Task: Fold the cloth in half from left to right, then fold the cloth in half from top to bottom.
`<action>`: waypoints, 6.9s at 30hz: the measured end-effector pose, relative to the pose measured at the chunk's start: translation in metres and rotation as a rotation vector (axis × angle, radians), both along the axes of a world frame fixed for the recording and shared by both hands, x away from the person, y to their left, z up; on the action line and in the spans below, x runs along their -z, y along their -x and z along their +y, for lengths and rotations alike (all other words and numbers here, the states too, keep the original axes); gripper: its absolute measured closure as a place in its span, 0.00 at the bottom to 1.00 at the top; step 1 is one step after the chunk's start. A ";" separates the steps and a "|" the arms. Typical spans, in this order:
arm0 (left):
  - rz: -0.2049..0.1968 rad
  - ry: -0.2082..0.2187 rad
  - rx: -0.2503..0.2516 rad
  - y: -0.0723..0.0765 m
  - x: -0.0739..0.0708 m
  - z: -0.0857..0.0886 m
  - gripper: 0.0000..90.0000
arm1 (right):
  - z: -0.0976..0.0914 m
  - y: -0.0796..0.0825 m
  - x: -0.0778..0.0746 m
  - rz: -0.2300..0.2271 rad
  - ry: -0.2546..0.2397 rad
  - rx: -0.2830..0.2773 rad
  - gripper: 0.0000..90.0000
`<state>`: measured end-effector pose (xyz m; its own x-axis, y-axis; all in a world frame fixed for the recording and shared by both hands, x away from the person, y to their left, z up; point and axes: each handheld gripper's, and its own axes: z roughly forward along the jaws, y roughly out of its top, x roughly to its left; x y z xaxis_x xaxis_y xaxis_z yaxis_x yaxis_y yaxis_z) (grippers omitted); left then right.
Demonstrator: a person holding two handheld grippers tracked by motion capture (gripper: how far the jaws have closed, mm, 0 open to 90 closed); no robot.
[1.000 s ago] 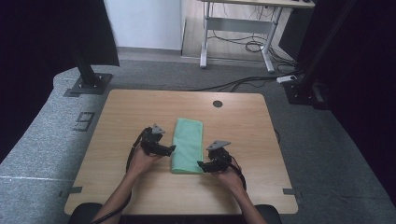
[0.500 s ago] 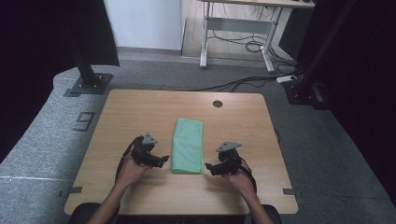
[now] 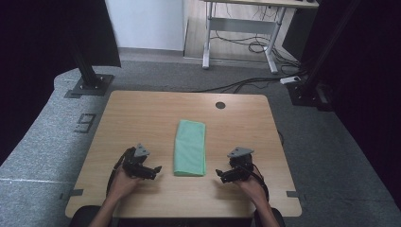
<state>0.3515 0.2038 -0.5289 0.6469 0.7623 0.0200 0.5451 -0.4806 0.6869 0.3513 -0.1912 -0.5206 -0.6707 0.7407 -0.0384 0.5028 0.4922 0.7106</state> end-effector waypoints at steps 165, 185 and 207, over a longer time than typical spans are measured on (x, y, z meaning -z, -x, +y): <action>0.046 0.005 0.008 -0.019 0.020 -0.054 0.00 | 0.058 -0.049 0.001 0.064 -0.055 -0.028 0.23; 0.048 0.006 0.009 -0.019 0.020 -0.054 0.00 | 0.080 -0.120 0.002 0.083 0.012 -0.029 0.64; 0.055 0.015 0.005 -0.020 0.019 -0.054 0.00 | 0.088 -0.126 0.014 0.160 -0.034 -0.057 0.94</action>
